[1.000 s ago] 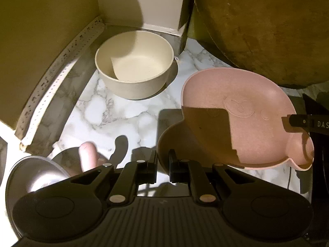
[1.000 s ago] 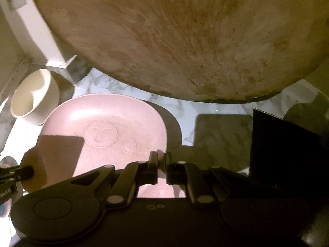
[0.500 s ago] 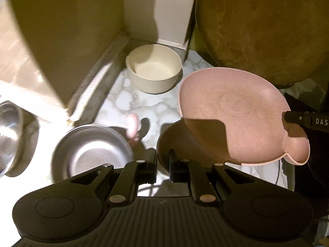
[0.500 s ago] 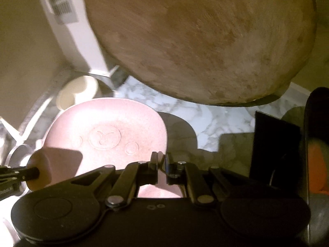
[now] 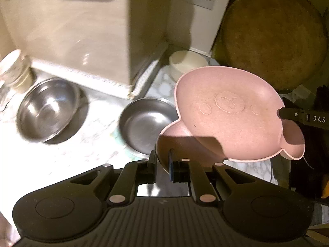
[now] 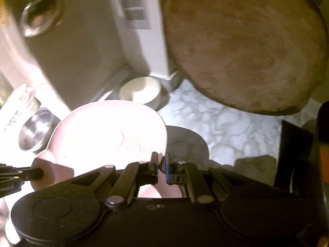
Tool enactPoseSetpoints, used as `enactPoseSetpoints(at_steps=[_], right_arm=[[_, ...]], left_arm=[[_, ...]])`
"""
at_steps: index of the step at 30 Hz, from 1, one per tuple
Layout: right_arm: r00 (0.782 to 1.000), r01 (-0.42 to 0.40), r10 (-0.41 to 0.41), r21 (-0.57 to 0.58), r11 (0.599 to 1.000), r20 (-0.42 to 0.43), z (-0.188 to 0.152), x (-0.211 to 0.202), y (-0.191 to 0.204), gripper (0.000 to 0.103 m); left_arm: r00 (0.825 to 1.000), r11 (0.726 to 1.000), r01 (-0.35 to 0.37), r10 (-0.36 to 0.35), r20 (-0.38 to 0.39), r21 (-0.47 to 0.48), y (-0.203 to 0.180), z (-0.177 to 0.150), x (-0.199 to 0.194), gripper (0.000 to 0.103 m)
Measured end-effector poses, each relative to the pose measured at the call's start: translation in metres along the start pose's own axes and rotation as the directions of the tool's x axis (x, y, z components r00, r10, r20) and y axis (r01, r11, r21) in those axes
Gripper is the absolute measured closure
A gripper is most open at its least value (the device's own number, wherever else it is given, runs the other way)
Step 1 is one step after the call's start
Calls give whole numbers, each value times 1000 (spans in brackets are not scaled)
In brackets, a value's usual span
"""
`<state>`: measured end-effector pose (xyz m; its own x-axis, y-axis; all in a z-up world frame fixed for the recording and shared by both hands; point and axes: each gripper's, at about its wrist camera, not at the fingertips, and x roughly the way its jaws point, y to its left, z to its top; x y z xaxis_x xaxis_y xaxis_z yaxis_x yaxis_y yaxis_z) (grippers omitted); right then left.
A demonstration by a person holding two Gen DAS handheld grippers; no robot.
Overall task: Organize plates and bowls
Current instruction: 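Grasp the pink bear-shaped plate rim with the left gripper and lift it, then carry the pink plate over the white plates, lower it and open grippers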
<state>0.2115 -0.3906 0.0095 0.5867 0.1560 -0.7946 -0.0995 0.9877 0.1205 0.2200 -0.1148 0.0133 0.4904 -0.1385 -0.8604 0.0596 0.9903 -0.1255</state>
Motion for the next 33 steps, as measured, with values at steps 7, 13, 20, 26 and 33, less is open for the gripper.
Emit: enactPoseSetpoints(at_steps=[7, 13, 20, 26, 33], right_arm=[[997, -75, 74, -59, 995, -11, -19, -8, 52, 96], [990, -139, 135, -127, 982, -36, -37, -10, 106, 96], [979, -198, 185, -188, 962, -89, -60, -2, 165, 96], [969, -227, 195, -236, 945, -149, -85, 6, 208, 96], [955, -256, 207, -243, 936, -211, -110, 21, 235, 96]], left_arm=[[1000, 998, -28, 28, 11, -47, 43, -34, -38, 93], [997, 992, -71, 69, -18, -106, 86, -71, -59, 93], [993, 976, -111, 103, -56, -188, 141, -114, -80, 93], [986, 962, -148, 126, -107, -227, 175, -149, -90, 93], [980, 948, -163, 125, -152, -272, 207, -181, -91, 93]])
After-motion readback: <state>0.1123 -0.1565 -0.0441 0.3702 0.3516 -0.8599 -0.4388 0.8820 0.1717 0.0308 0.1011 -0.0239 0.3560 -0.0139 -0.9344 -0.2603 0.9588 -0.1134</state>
